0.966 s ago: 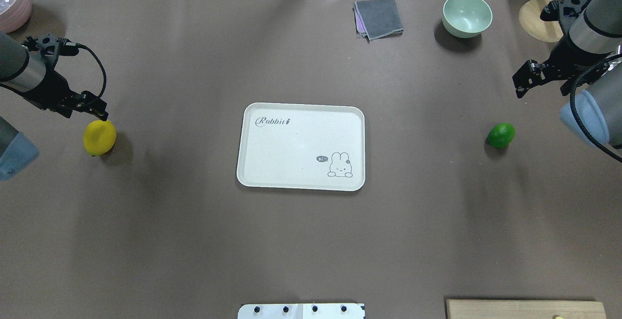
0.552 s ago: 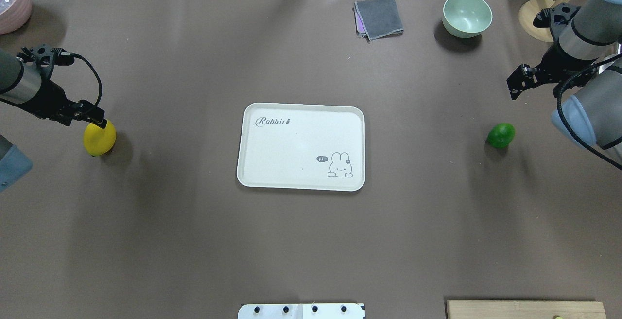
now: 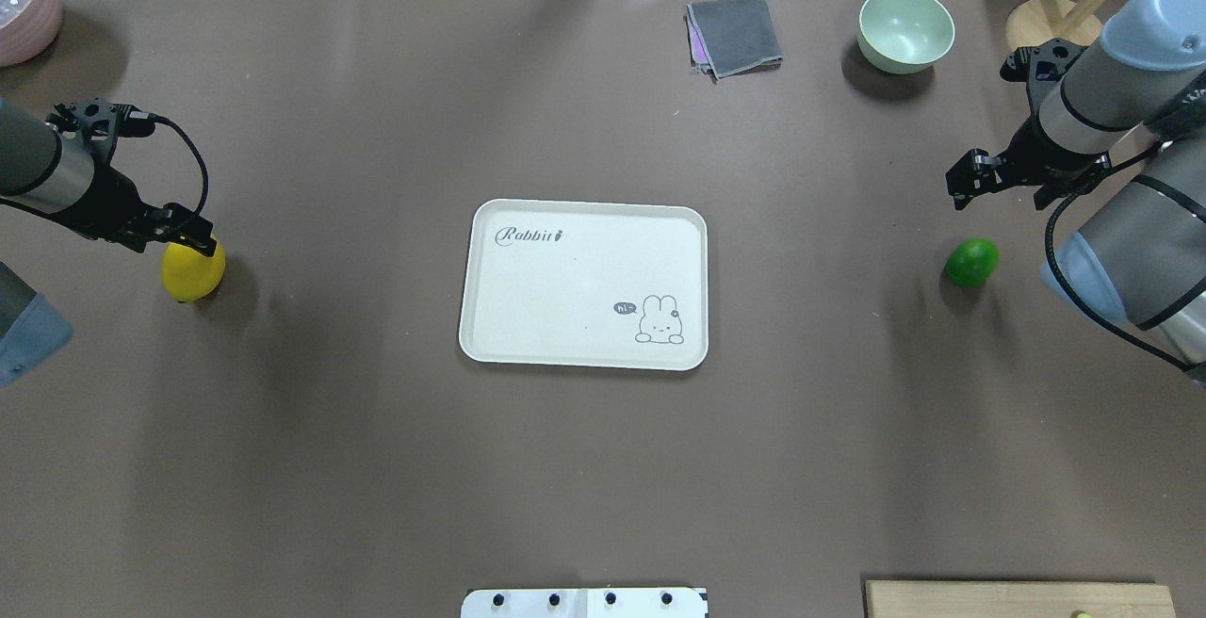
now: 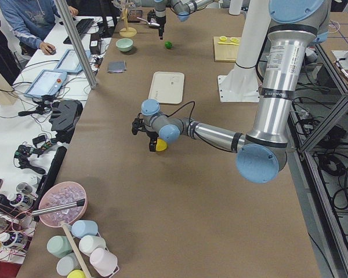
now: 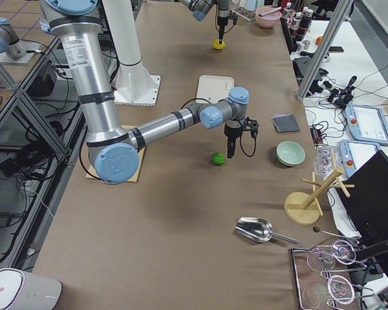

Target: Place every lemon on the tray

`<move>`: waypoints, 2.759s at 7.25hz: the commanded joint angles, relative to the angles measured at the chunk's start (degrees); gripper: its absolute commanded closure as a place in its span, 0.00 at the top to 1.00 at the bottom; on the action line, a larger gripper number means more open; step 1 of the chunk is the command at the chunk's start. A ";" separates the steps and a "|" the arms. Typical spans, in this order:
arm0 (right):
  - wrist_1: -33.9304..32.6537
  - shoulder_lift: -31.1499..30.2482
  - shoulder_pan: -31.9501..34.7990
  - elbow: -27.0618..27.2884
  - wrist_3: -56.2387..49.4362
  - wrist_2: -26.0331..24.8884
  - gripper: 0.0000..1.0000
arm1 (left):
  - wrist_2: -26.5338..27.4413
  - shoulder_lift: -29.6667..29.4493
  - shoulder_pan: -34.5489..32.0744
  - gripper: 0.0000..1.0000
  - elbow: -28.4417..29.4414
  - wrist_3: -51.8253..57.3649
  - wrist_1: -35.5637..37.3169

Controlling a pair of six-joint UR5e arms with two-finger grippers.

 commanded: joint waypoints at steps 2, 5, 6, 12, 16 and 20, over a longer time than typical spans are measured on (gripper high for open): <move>1.16 -5.28 -3.14 4.71 2.45 -2.89 1.00 | 2.35 0.09 2.66 0.98 -0.11 -4.26 -2.62; 8.79 -6.77 -6.65 0.94 5.34 -6.23 0.99 | 2.27 0.88 3.11 0.98 0.16 -4.63 -3.96; 12.21 -7.13 -7.54 -1.08 6.40 -6.85 0.99 | 2.27 0.97 3.11 0.98 0.16 -4.45 -3.96; 14.18 -6.87 -8.51 -1.80 7.55 -7.30 0.59 | 2.18 1.67 3.02 0.83 0.07 -4.71 -4.14; 13.92 -7.04 -8.34 0.21 7.73 -6.42 0.00 | 2.27 5.09 3.02 0.00 -0.90 -5.07 -7.46; -6.20 -4.86 -2.38 14.66 5.54 2.79 0.00 | -2.65 0.39 -1.71 0.00 -9.47 -4.37 9.48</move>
